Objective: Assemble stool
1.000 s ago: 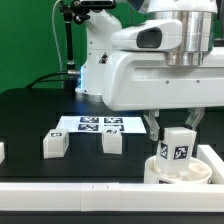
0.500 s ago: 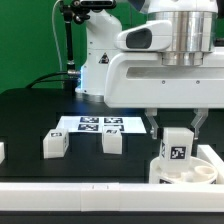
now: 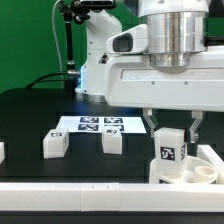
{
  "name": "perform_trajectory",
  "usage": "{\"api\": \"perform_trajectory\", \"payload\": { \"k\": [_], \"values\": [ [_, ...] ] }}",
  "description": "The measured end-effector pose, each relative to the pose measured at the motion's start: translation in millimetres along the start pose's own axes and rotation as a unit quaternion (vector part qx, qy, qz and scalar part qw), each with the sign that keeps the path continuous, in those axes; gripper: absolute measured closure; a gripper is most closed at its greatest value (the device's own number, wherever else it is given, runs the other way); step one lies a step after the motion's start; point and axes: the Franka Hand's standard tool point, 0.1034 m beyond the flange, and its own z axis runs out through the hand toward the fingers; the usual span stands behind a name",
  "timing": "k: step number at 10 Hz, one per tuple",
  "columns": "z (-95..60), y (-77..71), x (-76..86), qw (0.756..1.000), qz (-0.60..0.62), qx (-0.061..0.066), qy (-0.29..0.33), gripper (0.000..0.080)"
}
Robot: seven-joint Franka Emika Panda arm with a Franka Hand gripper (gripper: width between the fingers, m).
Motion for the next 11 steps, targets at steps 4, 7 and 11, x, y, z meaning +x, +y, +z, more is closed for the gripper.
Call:
{"api": "perform_trajectory", "payload": {
  "k": [4, 7, 11],
  "values": [
    [0.3, -3.5, -3.5, 0.983, 0.183, 0.01, -0.015, 0.0459],
    [1.6, -8.8, -11.3, 0.958, 0.286, 0.011, -0.032, 0.0459],
    [4.4, -20.1, -24.4, 0.897, 0.44, 0.011, -0.048, 0.0459]
  ]
}}
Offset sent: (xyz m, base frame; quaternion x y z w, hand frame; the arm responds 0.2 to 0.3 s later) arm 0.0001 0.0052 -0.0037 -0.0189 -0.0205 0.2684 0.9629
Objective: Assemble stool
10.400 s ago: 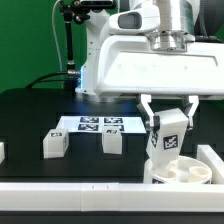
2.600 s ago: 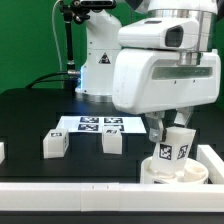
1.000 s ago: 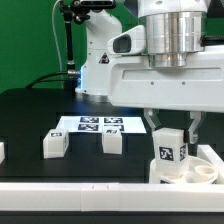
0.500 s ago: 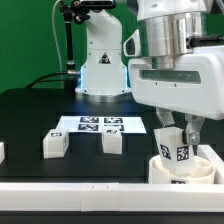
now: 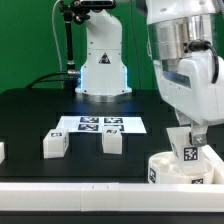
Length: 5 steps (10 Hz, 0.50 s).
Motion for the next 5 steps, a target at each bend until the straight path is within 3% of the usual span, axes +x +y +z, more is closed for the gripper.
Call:
{"api": "perform_trajectory", "payload": {
  "k": [5],
  "values": [
    [1.9, 2.6, -9.7, 0.997, 0.081, -0.005, -0.012, 0.0459]
  ]
}}
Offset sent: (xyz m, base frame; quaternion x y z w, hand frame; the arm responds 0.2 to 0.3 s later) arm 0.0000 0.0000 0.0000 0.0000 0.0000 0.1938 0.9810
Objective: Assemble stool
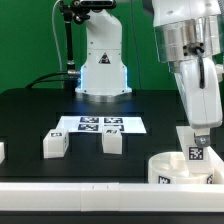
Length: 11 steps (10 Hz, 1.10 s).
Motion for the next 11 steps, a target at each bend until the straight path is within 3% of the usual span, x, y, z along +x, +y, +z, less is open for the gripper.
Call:
{"api": "perform_trajectory", "payload": {
  "k": [2, 3, 5, 7, 8, 10, 11],
  "values": [
    [-9.6, -0.9, -4.2, 1.0, -0.021, 0.0, -0.004, 0.0219],
    [-19.7, -0.6, -8.9, 0.999, -0.038, -0.003, -0.008, 0.017],
    [-33.0, -3.0, -14.8, 0.998, -0.059, 0.007, -0.017, 0.0154],
    [-29.0, -1.6, -13.2, 0.993, -0.116, 0.004, -0.015, 0.0151],
    [-28.2, -0.1, -13.0, 0.984, -0.177, 0.0, -0.011, 0.0151],
    [-26.5, 3.2, -16.9, 0.951, -0.307, -0.025, 0.01, 0.0151],
    [-28.4, 1.9, -19.6, 0.924, -0.38, -0.028, 0.015, 0.0151]
  ]
}}
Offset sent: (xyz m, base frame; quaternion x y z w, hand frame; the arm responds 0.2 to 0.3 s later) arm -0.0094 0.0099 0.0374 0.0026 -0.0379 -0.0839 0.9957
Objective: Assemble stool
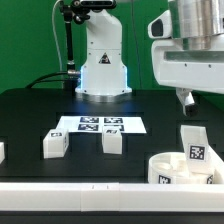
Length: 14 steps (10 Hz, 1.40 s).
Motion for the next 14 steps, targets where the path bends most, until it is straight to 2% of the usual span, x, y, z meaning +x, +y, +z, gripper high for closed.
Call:
{"api": "perform_trajectory", "payload": {
  "k": [3, 6, 9, 10, 11, 12, 14],
  "values": [
    [-2.4, -4.2, -0.8, 0.992, -0.128, 0.001, 0.004, 0.0151],
    [-2.4, -4.0, 0.0, 0.972, -0.236, 0.0, 0.005, 0.0151],
    [-2.6, -8.2, 2.1, 0.903, -0.43, -0.009, 0.03, 0.0151],
    [-2.0, -8.5, 1.7, 0.871, -0.49, -0.017, 0.032, 0.0151],
    [-1.9, -9.5, -0.2, 0.854, -0.519, -0.023, 0.034, 0.0151],
    [-2.2, -8.4, 2.0, 0.844, -0.534, -0.024, 0.034, 0.0151],
    [-2.4, -7.6, 3.6, 0.806, -0.59, -0.027, 0.032, 0.0151]
  ]
}}
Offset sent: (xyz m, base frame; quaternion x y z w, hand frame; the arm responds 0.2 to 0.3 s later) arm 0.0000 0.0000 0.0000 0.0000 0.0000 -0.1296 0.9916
